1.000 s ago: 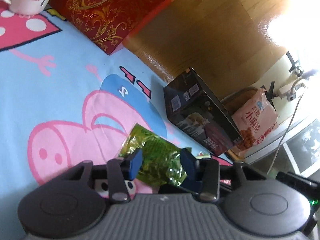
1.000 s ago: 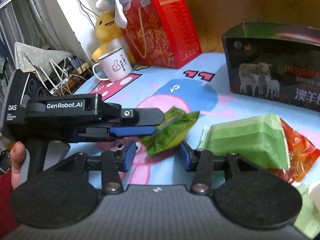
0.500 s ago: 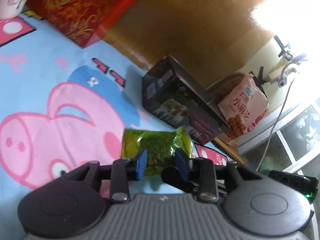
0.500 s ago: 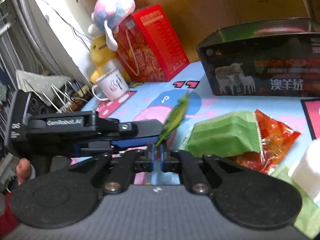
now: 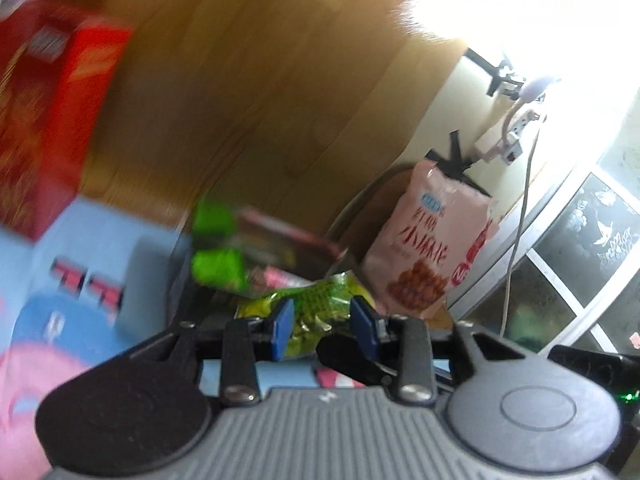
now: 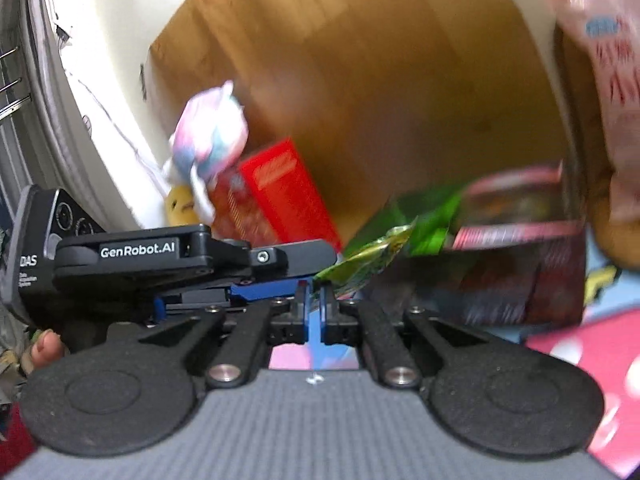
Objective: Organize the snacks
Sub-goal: 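Carry the green packet into the tin box and release it, then grasp the clear peanut bag with yellow tie using the right tool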
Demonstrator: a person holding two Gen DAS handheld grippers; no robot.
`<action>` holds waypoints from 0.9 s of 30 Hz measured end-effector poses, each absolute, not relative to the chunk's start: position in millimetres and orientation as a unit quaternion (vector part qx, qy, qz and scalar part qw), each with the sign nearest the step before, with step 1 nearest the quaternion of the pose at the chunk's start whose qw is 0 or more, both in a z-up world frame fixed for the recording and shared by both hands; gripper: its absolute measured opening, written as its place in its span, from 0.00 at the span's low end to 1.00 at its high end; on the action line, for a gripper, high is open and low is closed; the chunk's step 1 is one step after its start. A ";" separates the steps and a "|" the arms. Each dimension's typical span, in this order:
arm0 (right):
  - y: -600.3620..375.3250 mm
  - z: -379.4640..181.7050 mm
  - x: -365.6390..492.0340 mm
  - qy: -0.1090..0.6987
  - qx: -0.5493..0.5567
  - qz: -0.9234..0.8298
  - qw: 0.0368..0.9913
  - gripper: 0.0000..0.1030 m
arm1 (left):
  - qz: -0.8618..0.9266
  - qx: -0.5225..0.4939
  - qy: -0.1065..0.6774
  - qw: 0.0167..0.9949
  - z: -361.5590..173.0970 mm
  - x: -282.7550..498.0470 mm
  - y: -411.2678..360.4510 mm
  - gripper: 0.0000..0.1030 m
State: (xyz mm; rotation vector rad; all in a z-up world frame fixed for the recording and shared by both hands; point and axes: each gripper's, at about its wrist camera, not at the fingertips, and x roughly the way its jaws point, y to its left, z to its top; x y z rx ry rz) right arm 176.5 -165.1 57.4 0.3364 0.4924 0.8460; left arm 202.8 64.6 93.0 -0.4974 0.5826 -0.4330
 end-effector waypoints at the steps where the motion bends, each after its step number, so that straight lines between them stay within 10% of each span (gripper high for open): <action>1: -165.6 61.5 183.5 0.229 0.159 0.400 0.873 0.07 | -0.210 -0.237 0.279 0.906 96.6 208.5 61.3 0.31; 27: -262.5 24.4 131.4 0.228 0.158 0.361 0.890 0.34 | -0.190 -0.273 0.337 0.881 31.5 129.7 89.9 0.40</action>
